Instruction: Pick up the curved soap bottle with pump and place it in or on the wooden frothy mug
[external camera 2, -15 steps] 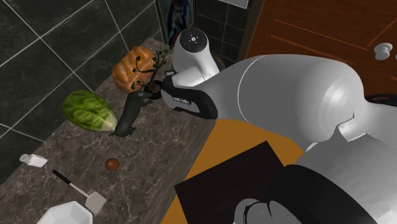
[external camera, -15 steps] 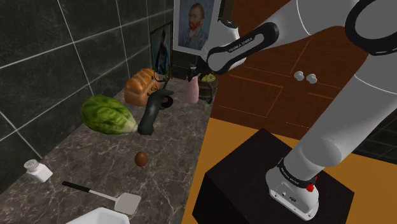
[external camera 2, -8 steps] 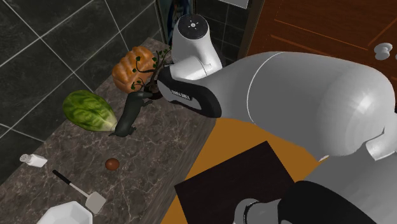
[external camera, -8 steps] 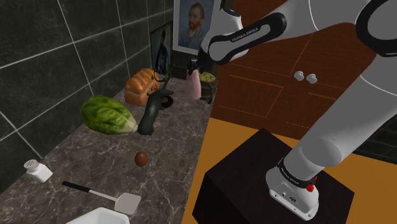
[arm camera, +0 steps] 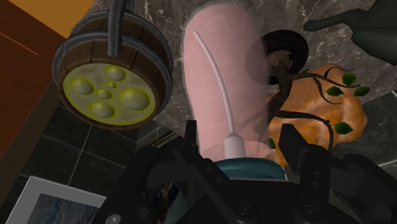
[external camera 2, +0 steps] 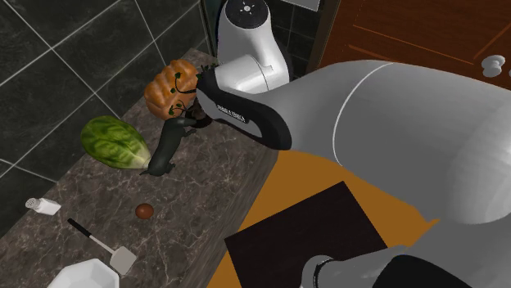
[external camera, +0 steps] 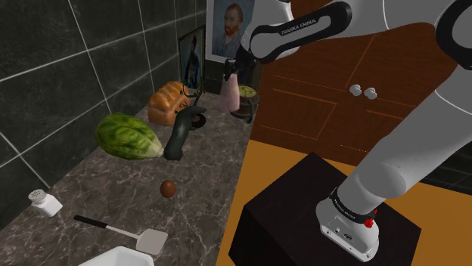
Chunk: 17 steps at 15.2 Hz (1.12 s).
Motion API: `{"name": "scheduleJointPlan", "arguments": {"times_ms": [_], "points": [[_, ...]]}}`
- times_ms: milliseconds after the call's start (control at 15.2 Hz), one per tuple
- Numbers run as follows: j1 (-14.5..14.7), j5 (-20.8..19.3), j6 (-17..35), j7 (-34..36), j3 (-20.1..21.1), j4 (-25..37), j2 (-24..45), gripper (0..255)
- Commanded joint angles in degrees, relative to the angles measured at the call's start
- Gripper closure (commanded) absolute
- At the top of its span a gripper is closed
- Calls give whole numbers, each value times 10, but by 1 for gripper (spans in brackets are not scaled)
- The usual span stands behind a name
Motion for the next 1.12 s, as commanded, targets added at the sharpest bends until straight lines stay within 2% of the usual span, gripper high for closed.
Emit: {"name": "scheduleJointPlan", "arguments": {"times_ms": [0, 1056], "points": [[0, 2, -16, -2, -1, 10, -6, 255], [1, 9, -137, -9, -2, 100, -38, 255]]}}
